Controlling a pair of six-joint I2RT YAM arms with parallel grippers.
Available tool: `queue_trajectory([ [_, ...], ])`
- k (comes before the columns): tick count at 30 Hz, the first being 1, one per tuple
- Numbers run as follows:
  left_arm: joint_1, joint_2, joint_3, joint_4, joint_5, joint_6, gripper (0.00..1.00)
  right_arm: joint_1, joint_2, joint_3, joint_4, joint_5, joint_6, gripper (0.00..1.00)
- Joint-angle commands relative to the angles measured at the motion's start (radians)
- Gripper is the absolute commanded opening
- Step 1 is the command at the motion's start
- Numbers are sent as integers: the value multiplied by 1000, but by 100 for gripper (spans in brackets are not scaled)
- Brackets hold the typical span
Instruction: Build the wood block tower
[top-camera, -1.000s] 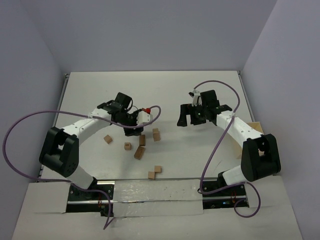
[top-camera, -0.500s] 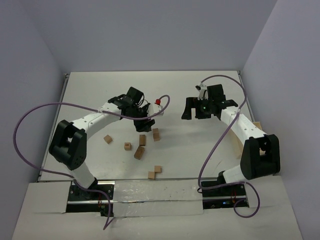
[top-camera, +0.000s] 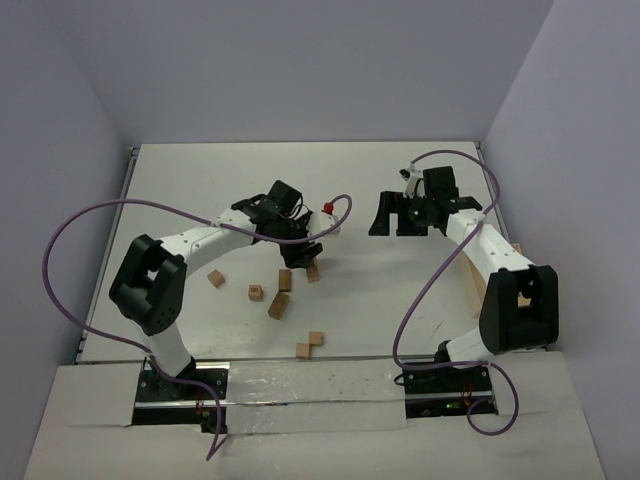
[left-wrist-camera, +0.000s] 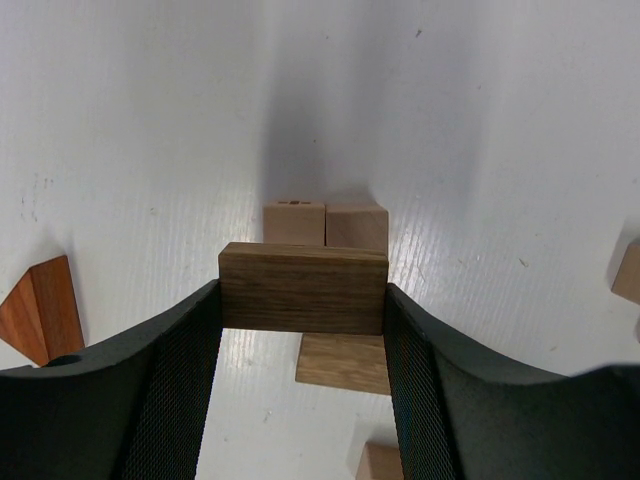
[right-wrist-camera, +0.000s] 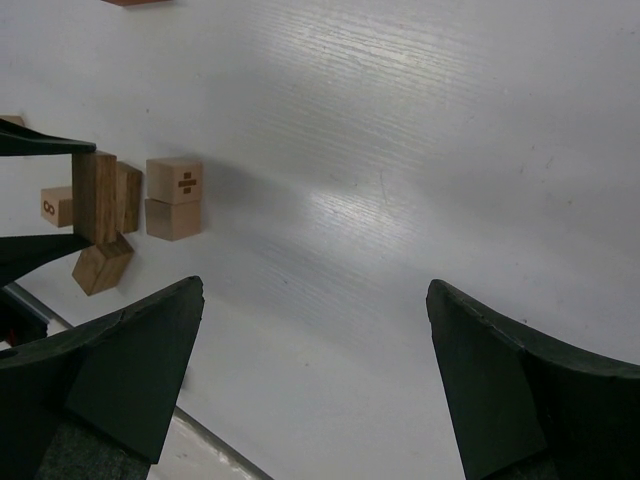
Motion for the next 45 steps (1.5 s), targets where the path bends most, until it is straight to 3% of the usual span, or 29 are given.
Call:
queue_trajectory([
  [1,-14,20,3,76,4,-22,39,-10,-6,32,-6,-28,-3,100],
  [45,-45,66,-42,115,-8,-1,52,-15,3,34,-11,-51,3,100],
])
